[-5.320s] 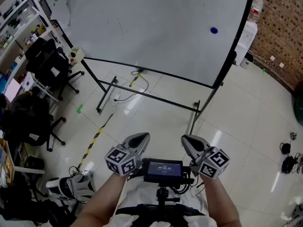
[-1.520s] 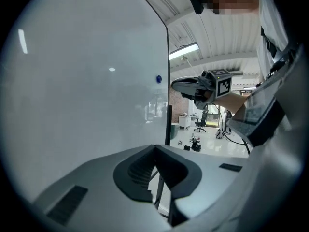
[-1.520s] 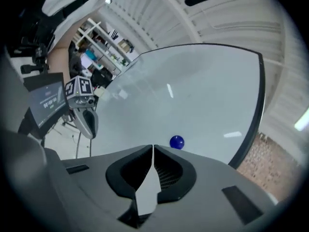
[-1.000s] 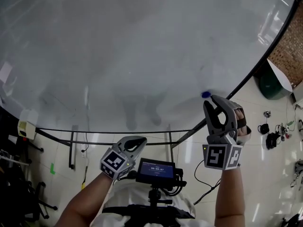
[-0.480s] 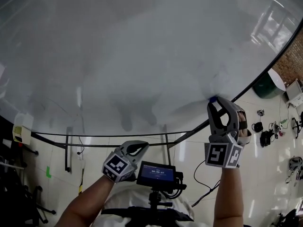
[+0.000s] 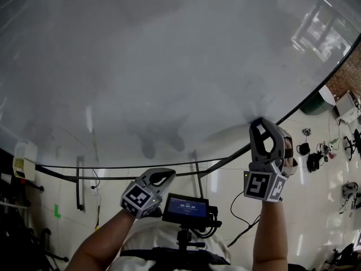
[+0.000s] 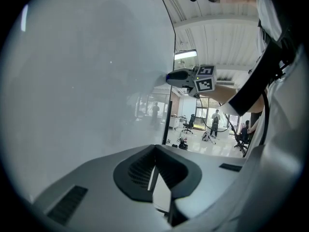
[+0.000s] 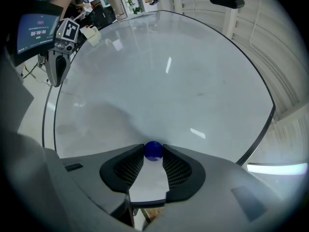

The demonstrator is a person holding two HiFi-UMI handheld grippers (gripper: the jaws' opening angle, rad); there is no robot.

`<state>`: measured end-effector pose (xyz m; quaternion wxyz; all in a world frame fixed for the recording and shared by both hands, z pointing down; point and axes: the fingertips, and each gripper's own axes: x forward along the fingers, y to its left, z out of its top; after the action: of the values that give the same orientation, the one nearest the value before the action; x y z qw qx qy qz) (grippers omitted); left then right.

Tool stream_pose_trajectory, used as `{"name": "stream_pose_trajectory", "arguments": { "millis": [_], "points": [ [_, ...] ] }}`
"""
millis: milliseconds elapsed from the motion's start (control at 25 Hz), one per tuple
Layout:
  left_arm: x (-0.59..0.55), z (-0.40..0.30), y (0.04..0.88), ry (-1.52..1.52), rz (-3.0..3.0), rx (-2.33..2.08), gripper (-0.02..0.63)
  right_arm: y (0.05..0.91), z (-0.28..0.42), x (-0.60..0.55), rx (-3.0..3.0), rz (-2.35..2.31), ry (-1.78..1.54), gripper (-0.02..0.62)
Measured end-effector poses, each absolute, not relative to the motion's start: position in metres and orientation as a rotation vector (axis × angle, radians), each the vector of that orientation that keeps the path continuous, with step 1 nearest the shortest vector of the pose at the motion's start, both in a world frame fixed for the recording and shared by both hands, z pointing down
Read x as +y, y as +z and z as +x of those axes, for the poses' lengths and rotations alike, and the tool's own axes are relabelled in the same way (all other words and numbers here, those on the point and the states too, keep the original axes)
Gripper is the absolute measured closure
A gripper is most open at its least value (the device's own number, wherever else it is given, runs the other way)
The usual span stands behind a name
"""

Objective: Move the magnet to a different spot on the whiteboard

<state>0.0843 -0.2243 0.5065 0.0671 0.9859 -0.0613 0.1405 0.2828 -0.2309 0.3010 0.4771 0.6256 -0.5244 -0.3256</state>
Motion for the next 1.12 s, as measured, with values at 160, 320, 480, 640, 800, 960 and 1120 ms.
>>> {"name": "stream_pose_trajectory", "arguments": {
  "millis": [160, 320, 480, 640, 800, 960, 1120],
  "points": [
    [-0.226, 0.077, 0.506, 0.432, 2.981, -0.179, 0.575, 0.301, 0.282, -0.229, -1.278, 1.564, -0.782, 0.449],
    [-0.229, 0.066, 0.507, 0.412, 2.966, -0.181, 0.575, 0.300, 0.280, -0.230, -1.360, 1.663, -0.705, 0.451],
    [-0.229, 0.053, 0.506, 0.427, 2.971, -0.176, 0.575, 0.294, 0.266, -0.227, -1.452, 1.767, -0.634, 0.451],
    [-0.227, 0.040, 0.511, 0.441, 2.965, -0.167, 0.575, 0.297, 0.249, -0.227, -1.495, 1.775, -0.621, 0.451],
    [-0.223, 0.031, 0.508, 0.391, 2.927, -0.154, 0.575, 0.301, 0.233, -0.222, -1.583, 1.837, -0.560, 0.449],
    [-0.219, 0.025, 0.511, 0.376, 2.912, -0.117, 0.575, 0.313, 0.219, -0.210, -1.745, 1.905, -0.417, 0.450],
    [-0.213, 0.026, 0.514, 0.390, 2.900, -0.068, 0.575, 0.325, 0.207, -0.195, -1.927, 1.966, -0.303, 0.449]
  ]
}}
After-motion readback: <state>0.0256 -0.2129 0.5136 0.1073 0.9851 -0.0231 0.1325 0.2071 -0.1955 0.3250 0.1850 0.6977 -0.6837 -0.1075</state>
